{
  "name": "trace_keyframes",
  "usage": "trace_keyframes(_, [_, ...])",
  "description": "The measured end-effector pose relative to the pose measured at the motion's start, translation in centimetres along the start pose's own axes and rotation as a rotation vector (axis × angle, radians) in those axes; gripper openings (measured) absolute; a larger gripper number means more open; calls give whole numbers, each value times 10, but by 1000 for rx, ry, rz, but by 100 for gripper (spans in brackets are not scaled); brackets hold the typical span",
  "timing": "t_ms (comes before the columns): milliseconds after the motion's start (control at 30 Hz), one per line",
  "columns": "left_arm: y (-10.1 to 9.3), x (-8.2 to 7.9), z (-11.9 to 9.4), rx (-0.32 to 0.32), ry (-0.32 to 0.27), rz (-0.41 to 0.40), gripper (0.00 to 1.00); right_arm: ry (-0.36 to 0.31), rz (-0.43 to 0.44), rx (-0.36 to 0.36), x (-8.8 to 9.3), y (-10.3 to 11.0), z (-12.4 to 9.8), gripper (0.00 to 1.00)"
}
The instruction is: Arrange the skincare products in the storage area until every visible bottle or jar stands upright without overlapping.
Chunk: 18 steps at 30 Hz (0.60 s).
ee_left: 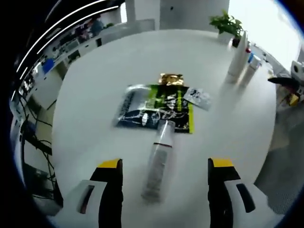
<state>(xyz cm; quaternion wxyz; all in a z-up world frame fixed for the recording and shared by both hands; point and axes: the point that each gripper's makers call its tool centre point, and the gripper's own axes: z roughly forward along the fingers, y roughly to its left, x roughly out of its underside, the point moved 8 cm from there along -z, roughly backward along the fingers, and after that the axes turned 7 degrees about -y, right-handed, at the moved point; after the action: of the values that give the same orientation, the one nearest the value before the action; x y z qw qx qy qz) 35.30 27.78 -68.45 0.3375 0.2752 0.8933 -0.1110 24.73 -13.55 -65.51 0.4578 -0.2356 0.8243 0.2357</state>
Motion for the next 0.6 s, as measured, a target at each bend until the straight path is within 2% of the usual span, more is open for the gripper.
trace_keyframes(233, [4, 3, 6, -8, 38, 39, 50, 19, -6, -6, 2, 1, 1, 87])
trace_keyframes(433, [5, 6, 13, 4, 89, 116, 39, 33, -11, -8, 3, 1, 1, 87])
trace_keyframes(600, [5, 5, 17, 21, 110, 145, 31, 43, -18, -9, 3, 2, 2, 87])
